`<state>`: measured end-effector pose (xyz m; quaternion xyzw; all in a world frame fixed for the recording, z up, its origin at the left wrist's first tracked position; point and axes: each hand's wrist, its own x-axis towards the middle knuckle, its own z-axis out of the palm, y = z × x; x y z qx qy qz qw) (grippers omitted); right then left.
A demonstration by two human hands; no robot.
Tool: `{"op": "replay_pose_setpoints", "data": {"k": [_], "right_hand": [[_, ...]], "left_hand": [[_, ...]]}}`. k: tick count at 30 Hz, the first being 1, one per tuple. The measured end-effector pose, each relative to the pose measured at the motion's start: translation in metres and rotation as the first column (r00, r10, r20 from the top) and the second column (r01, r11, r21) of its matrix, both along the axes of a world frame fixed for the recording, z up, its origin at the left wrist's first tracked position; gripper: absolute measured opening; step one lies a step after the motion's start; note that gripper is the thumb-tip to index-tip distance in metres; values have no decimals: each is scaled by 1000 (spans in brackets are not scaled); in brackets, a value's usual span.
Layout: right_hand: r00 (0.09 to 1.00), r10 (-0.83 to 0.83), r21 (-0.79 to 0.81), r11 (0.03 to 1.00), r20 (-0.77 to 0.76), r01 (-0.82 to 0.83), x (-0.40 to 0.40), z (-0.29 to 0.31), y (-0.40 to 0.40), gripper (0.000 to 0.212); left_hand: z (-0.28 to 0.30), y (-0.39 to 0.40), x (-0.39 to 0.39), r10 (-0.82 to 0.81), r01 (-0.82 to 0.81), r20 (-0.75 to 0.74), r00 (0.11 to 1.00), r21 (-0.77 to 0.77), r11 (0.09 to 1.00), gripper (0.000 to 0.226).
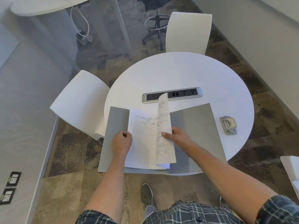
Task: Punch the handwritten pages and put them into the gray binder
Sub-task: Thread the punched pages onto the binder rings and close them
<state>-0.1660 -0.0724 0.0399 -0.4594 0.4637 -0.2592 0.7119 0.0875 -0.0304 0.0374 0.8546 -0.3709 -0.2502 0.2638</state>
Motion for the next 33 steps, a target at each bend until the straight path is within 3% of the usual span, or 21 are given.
{"op": "replay_pose_setpoints", "data": {"k": [5, 12, 17, 19, 21, 23, 26, 30, 33], "right_hand": [[992, 125, -5, 992, -1, -125, 41, -7, 7, 32], [980, 194, 4, 981, -43, -194, 58, -16, 9, 26], [906, 408, 12, 912, -114, -410, 59, -27, 11, 36], [889, 438, -20, 895, -136, -445, 54, -33, 13, 41], [863, 419, -119, 877, -283, -465, 46, -39, 16, 52], [824, 305, -247, 853, -477, -459, 37, -42, 17, 57], [721, 118, -351, 813, -683, -466, 22, -44, 16, 51], [476, 212, -244, 645, -854, -724, 1, -55, 19, 52], [458, 276, -204, 625, -845, -753, -9, -65, 19, 59]], "left_hand": [[0, 2, 3, 103, -107, -339, 935, 6, 994, 18], [-4, 3, 5, 168, -177, -487, 857, 27, 984, 22], [-2, 5, -4, 140, -138, -569, 811, 46, 989, 58], [-4, 5, -3, 55, -36, -461, 886, 50, 998, 54], [-10, 7, -1, 11, 11, -371, 929, 57, 998, 35], [-16, 9, 0, -13, 37, -267, 964, 84, 996, 23], [-15, 8, -1, -37, 49, -102, 994, 114, 992, 25], [-11, 5, -5, -93, 69, 117, 989, 194, 979, 25], [-9, 3, -6, -149, 101, 189, 971, 244, 964, 23]]}}
